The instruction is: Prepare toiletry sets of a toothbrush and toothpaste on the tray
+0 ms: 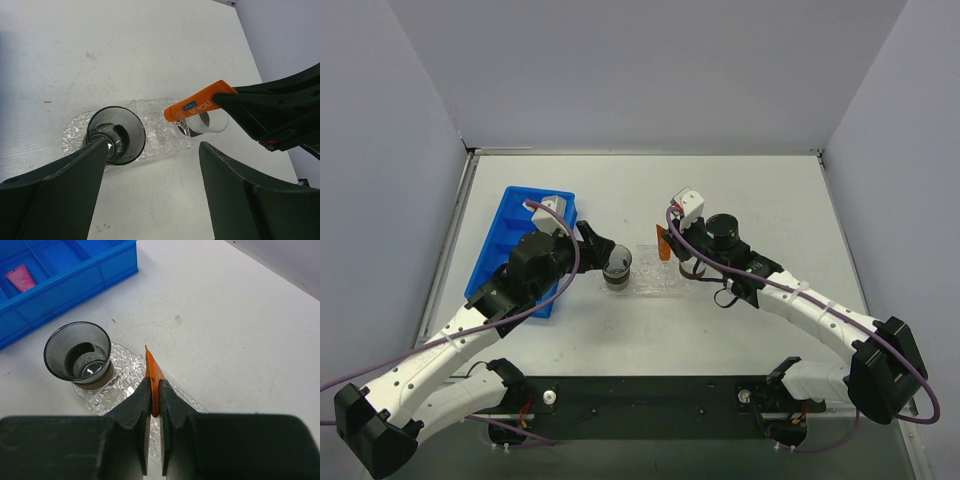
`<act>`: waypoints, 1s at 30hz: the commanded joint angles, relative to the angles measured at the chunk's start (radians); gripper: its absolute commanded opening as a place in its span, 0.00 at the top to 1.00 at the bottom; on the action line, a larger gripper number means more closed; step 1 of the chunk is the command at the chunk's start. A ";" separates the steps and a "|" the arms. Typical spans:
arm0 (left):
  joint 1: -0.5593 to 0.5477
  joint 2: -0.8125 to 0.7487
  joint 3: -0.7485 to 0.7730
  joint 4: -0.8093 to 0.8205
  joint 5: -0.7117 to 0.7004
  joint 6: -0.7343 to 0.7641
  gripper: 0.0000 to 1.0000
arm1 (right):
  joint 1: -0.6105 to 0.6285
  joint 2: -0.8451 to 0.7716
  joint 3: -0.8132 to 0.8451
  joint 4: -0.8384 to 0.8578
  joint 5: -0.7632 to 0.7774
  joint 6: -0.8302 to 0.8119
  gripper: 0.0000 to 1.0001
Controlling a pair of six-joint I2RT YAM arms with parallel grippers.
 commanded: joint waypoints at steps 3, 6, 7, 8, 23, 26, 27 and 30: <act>0.005 -0.027 -0.003 0.053 0.008 -0.012 0.16 | 0.004 0.008 -0.008 0.125 0.017 0.014 1.00; 0.006 -0.028 -0.004 0.051 0.008 -0.012 0.16 | 0.003 0.014 -0.015 0.138 0.021 0.018 1.00; 0.006 -0.030 -0.004 0.051 0.008 -0.012 0.16 | 0.003 0.017 -0.017 0.140 0.021 0.020 1.00; 0.006 -0.030 -0.004 0.053 0.008 -0.014 0.16 | 0.001 0.020 -0.015 0.140 0.020 0.021 1.00; 0.006 -0.038 -0.015 0.061 0.015 -0.012 0.16 | -0.008 0.040 -0.044 0.169 0.017 0.027 1.00; 0.008 -0.036 -0.015 0.071 0.026 -0.011 0.16 | -0.013 0.048 -0.047 0.174 0.017 0.040 1.00; 0.006 -0.038 -0.019 0.074 0.029 -0.011 0.16 | -0.014 0.048 -0.047 0.177 0.015 0.040 1.00; 0.006 -0.038 -0.021 0.082 0.034 -0.011 0.16 | -0.016 0.055 -0.051 0.183 0.016 0.040 1.00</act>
